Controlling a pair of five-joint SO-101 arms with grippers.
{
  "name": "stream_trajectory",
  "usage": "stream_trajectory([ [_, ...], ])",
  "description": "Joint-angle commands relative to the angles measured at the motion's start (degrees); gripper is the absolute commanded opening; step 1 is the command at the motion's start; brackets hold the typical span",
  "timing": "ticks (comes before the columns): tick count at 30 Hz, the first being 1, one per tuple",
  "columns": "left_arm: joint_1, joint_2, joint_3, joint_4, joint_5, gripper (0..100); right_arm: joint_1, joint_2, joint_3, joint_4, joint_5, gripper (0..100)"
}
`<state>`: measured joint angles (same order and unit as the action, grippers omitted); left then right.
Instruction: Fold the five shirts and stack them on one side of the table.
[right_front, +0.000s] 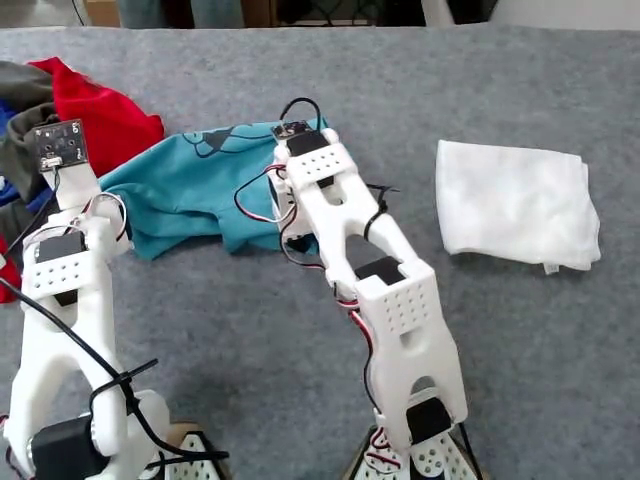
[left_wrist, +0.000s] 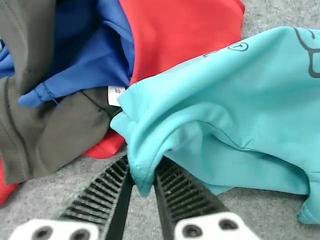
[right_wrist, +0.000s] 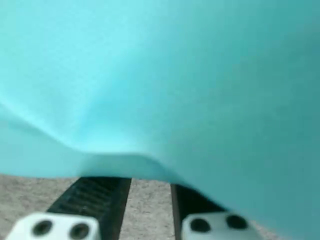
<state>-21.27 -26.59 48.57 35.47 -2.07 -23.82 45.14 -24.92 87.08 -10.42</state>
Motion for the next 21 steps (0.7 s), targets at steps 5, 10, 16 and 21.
stream_trajectory([
  [5, -0.31, -1.67, -0.66, -0.35, 0.35, 3, 1.14, 1.19, -2.15, 0.97, -0.18, 1.9],
  [10, -0.31, -2.02, -0.66, -0.35, 0.35, 3, 4.31, -0.57, -9.1, 7.03, 0.0, 1.5],
  [16, 0.4, -2.2, -1.71, -1.58, 0.35, 3, 8.0, -8.92, -17.63, 14.24, 6.59, 1.4],
  [21, 2.51, -8.26, -14.11, 11.78, 0.79, 3, 10.9, -28.62, -18.77, 14.15, 12.84, 1.4],
])
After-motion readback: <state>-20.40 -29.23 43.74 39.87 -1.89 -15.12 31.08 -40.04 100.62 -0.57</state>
